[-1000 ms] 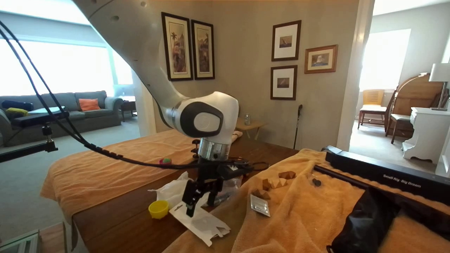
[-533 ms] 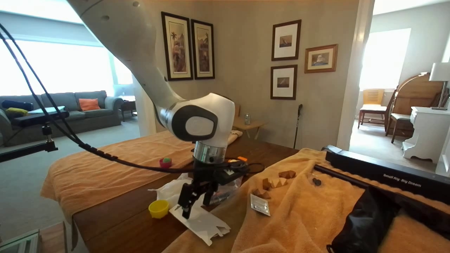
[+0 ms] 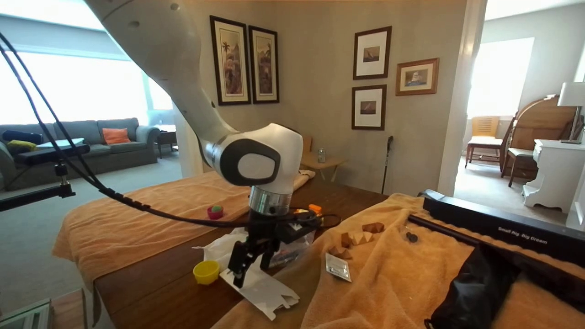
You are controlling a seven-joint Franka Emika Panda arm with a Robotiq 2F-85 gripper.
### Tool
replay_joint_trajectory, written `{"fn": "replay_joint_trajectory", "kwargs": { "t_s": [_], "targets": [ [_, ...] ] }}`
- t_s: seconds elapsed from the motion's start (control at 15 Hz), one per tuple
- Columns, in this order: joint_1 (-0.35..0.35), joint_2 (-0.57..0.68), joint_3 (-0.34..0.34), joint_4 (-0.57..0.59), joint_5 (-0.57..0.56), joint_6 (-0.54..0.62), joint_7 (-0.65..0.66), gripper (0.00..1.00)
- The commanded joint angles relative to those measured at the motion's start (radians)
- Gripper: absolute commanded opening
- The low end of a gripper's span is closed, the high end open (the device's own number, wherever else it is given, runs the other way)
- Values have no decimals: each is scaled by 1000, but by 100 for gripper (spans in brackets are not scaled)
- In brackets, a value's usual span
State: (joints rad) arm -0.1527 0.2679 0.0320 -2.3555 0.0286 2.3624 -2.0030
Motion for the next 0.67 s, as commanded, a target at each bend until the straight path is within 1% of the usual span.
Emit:
{"fn": "replay_joint_trajectory", "kwargs": {
  "t_s": [0.0, 0.27, 0.6],
  "targets": [
    [4, -30, 2, -37, 4, 33, -40, 100],
    [10, -24, -2, -40, -9, 66, -37, 100],
    [21, -20, -12, -68, -31, 195, 12, 100]
  ]
}}
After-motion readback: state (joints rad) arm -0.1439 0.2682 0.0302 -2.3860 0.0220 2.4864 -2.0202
